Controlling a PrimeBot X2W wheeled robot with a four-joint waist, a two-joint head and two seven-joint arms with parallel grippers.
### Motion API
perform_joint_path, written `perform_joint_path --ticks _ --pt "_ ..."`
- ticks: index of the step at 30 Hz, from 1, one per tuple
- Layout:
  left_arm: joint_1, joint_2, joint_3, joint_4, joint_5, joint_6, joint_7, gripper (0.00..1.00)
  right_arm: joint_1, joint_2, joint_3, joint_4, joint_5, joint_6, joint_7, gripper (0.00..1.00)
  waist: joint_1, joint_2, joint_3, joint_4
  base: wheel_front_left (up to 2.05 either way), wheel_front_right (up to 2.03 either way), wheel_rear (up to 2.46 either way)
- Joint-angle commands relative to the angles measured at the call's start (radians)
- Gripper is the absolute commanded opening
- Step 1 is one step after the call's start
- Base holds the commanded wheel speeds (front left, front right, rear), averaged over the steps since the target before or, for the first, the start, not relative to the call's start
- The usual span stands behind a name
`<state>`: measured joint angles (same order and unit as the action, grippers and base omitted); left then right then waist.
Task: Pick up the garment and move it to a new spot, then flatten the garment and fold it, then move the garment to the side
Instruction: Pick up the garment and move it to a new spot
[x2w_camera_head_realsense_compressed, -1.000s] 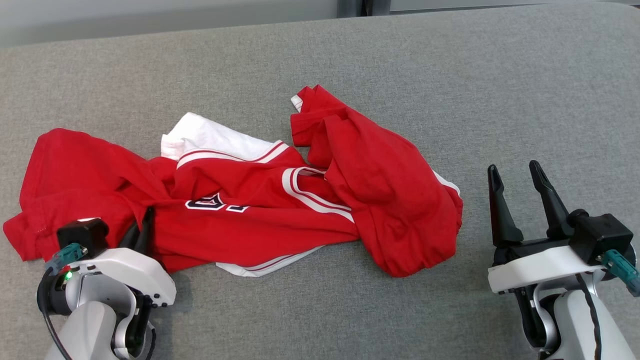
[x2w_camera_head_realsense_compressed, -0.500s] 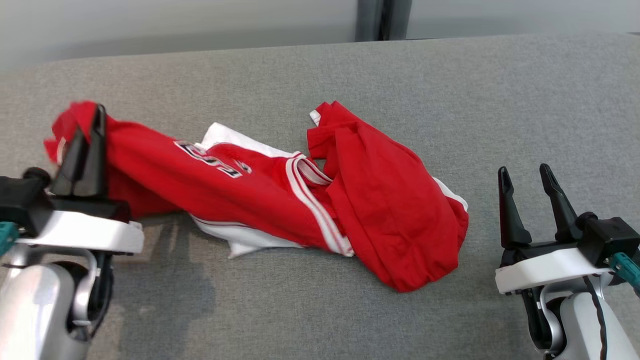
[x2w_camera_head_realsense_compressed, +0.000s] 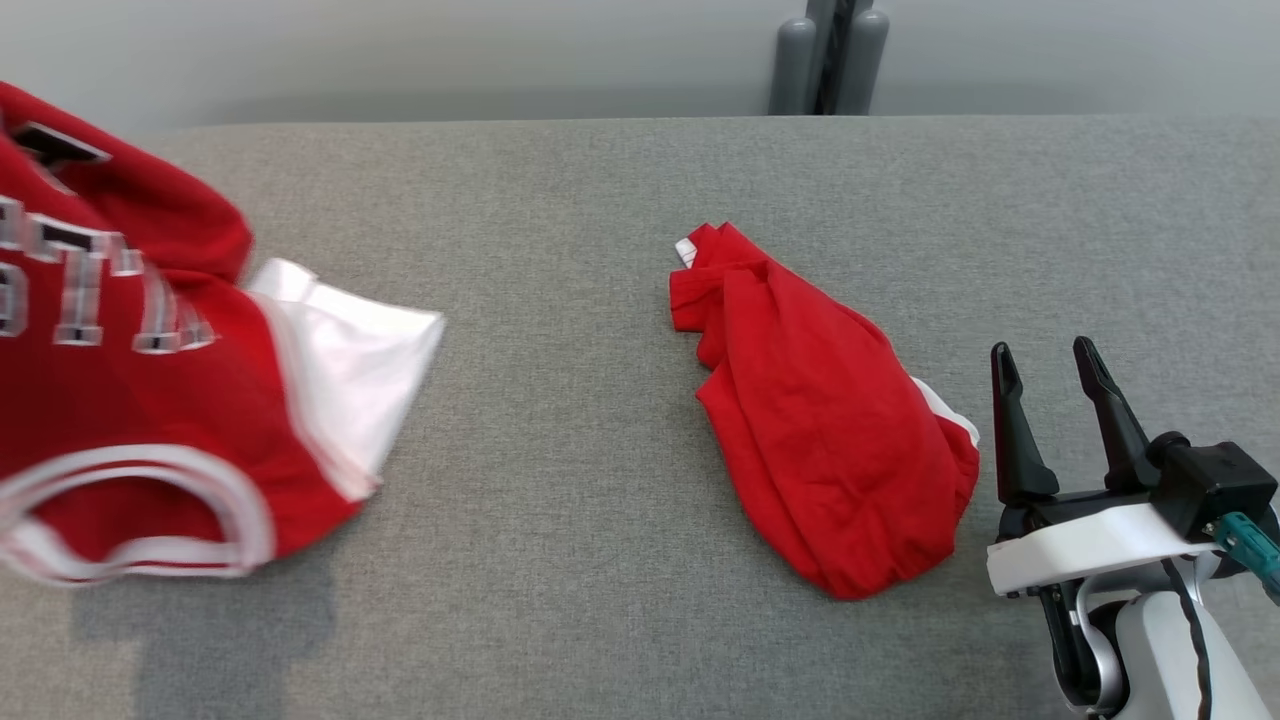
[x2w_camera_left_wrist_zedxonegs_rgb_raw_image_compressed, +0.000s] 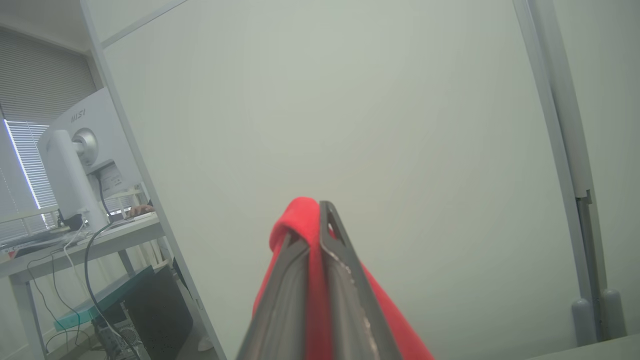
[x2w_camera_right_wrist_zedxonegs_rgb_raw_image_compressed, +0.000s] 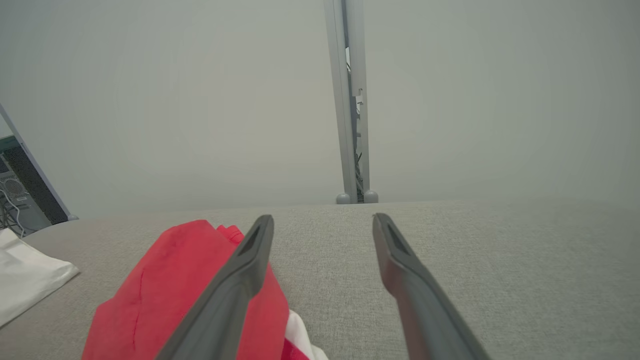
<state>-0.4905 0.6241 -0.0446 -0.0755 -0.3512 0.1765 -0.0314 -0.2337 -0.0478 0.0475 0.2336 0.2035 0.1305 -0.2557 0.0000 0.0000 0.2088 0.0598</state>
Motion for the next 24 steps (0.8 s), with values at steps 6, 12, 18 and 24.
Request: perform_joint_path --ticks 6,12,18,24 --pt "-0.084 0.062 0.025 0.145 -0.002 -0.039 -0.010 0.00 0.006 -0.006 0.006 0.000 -0.003 0.000 -0.002 1.00 0.0000 0.0000 0.007 0.024 0.00 0.00 0.00" --pt "-0.119 0.042 -0.007 0.343 -0.016 -0.089 -0.066 0.00 -0.011 -0.006 0.009 -0.012 -0.014 0.000 0.016 1.00 0.0000 0.0000 0.036 0.038 0.00 0.00 0.00" --pt "-0.175 0.022 -0.034 0.621 -0.020 -0.136 -0.147 0.00 -0.036 -0.006 0.017 -0.038 -0.040 0.000 0.043 1.00 0.0000 0.0000 0.097 0.028 0.00 0.00 0.00" --pt "-0.196 -0.047 -0.037 0.837 -0.056 -0.151 -0.192 0.00 -0.052 -0.006 0.016 -0.077 -0.066 0.000 0.071 1.00 0.0000 0.0000 0.155 0.010 0.00 0.00 0.00"
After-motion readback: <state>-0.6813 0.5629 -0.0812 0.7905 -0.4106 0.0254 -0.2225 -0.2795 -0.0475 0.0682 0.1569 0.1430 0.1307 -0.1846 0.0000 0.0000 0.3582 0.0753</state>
